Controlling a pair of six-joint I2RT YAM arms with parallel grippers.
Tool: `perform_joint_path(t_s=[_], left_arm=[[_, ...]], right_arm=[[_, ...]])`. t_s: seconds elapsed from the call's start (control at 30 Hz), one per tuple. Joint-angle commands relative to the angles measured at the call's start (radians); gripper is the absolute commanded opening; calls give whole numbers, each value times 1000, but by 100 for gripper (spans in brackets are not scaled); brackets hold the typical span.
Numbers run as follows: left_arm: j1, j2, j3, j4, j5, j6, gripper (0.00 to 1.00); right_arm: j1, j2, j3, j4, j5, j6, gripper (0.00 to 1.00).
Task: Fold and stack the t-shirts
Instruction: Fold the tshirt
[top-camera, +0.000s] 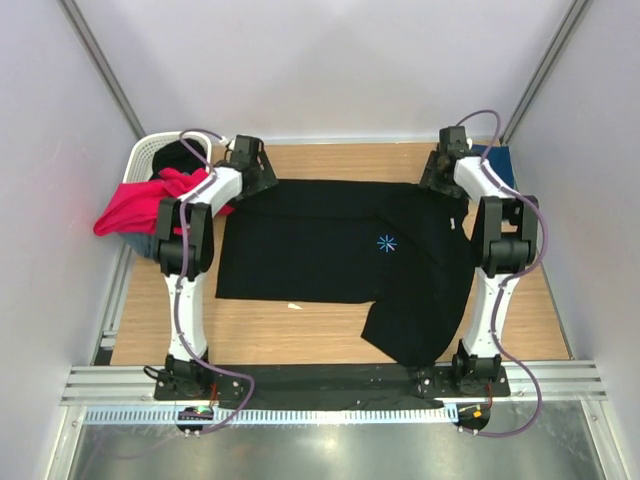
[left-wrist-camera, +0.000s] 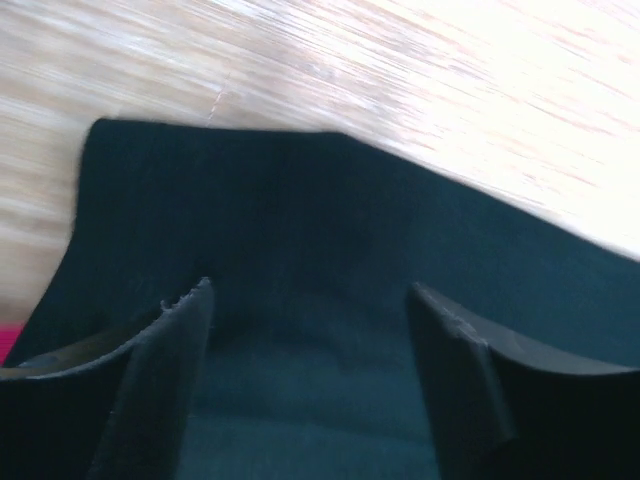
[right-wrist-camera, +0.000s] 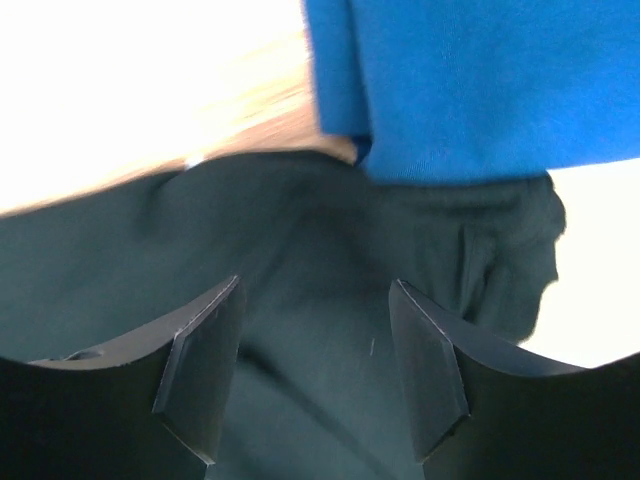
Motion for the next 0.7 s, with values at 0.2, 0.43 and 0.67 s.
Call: perform_joint_path(t_s=[0.2, 0.43, 0.67], left_arm=[[-39, -264, -121, -23, 41, 48, 82], [-105, -334, -176, -26, 52, 73, 82], [-95, -364, -272, -70, -89, 19, 78]], right_arm=[[18, -290, -149, -11, -84, -30, 66], [16, -238, -188, -25, -73, -55, 59], [30, -192, -187, -2, -207, -27, 54]])
